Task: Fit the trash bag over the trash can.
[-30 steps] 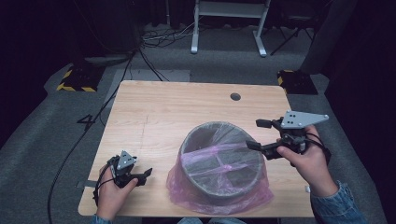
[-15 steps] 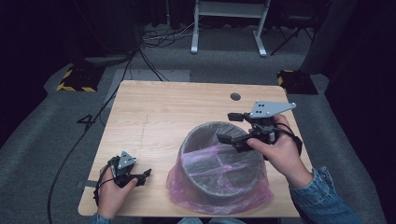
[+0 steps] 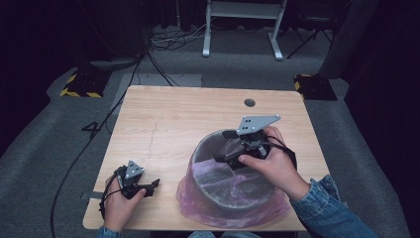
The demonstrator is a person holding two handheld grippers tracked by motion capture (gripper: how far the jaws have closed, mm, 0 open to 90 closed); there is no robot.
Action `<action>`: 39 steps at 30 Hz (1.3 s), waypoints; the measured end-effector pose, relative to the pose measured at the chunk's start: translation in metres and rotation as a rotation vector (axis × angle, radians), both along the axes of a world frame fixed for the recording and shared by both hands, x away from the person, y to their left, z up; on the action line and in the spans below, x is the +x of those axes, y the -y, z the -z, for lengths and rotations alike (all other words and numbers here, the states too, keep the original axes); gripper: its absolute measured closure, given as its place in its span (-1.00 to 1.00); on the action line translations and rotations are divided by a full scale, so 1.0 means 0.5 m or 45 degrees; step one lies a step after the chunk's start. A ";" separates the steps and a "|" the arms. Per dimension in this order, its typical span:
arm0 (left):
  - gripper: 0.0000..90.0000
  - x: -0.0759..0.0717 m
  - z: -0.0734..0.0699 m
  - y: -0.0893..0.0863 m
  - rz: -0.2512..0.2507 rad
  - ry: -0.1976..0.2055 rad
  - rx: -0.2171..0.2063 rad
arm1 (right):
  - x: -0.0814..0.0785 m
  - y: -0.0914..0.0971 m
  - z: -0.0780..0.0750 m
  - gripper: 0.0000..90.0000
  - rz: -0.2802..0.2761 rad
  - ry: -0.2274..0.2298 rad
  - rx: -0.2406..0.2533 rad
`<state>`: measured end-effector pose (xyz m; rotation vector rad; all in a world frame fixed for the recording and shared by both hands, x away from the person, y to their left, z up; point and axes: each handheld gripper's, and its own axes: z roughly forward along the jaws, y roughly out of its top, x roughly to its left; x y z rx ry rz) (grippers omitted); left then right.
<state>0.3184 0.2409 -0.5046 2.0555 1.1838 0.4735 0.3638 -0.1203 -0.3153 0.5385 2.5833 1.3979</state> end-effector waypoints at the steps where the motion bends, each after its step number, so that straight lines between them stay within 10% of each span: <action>1: -0.48 0.000 0.000 0.001 -0.003 -0.001 0.000 | 0.001 -0.006 0.007 -0.54 -0.007 -0.003 -0.016; 39: -0.51 0.000 0.000 0.003 0.008 0.004 0.022 | 0.028 -0.080 0.159 -0.60 -0.131 -0.300 -0.626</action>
